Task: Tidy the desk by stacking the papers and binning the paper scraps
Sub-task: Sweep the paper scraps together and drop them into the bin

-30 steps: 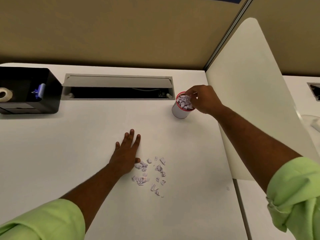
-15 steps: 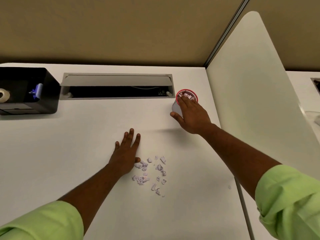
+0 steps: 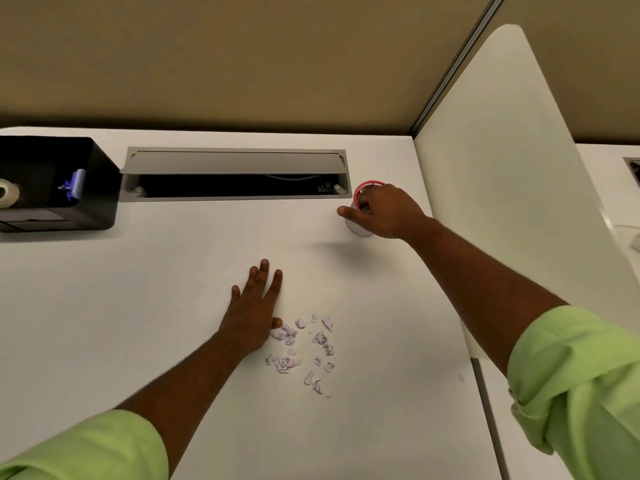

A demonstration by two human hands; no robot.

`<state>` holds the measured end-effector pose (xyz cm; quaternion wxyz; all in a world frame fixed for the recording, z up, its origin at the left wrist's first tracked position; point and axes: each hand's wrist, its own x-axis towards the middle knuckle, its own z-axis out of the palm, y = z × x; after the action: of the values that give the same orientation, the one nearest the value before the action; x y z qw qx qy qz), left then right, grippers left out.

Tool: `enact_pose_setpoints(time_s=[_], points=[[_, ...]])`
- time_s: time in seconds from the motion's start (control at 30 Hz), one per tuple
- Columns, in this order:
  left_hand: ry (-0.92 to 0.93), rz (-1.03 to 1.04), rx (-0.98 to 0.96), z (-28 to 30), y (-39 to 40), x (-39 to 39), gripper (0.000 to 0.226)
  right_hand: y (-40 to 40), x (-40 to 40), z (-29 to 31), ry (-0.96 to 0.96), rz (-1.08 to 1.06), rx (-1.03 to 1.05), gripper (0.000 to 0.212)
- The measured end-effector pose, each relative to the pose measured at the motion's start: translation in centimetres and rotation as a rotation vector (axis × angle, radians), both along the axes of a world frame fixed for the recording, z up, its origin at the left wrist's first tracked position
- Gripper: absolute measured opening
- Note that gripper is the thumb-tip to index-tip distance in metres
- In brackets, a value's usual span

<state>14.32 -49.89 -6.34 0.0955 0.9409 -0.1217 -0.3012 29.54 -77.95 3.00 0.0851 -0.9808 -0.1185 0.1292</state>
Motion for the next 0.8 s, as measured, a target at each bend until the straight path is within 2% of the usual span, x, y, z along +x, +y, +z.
enact_pose_setpoints(time_s=[0.1,0.17,0.3,0.5,0.57,0.67,0.8], points=[[-0.001,-0.003,0.002,0.2,0.0,-0.1,0.095,-1.1,-0.7,0.4,-0.190,-0.072,0.166,0.041],[-0.005,-0.005,0.001,0.2,0.0,0.0,0.094,-1.5,-0.9,0.5,-0.258,-0.162,0.143,0.027],[-0.004,-0.010,0.007,0.2,0.0,-0.1,0.094,-1.7,-1.0,-0.5,-0.215,-0.194,-0.054,0.031],[-0.008,-0.010,0.002,0.0,0.0,0.0,0.095,-0.9,-0.4,-1.3,-0.110,-0.116,-0.120,0.038],[-0.009,-0.012,0.003,-0.1,0.1,-0.1,0.095,-1.0,-0.4,-0.7,-0.229,-0.167,-0.042,0.027],[-0.009,-0.012,0.001,-0.1,0.1,-0.1,0.095,-1.1,-2.0,0.2,-0.485,-0.323,0.194,0.011],[-0.006,-0.014,-0.007,-0.1,0.1,0.0,0.094,-0.9,-5.8,-0.7,-0.560,-0.369,0.357,0.007]])
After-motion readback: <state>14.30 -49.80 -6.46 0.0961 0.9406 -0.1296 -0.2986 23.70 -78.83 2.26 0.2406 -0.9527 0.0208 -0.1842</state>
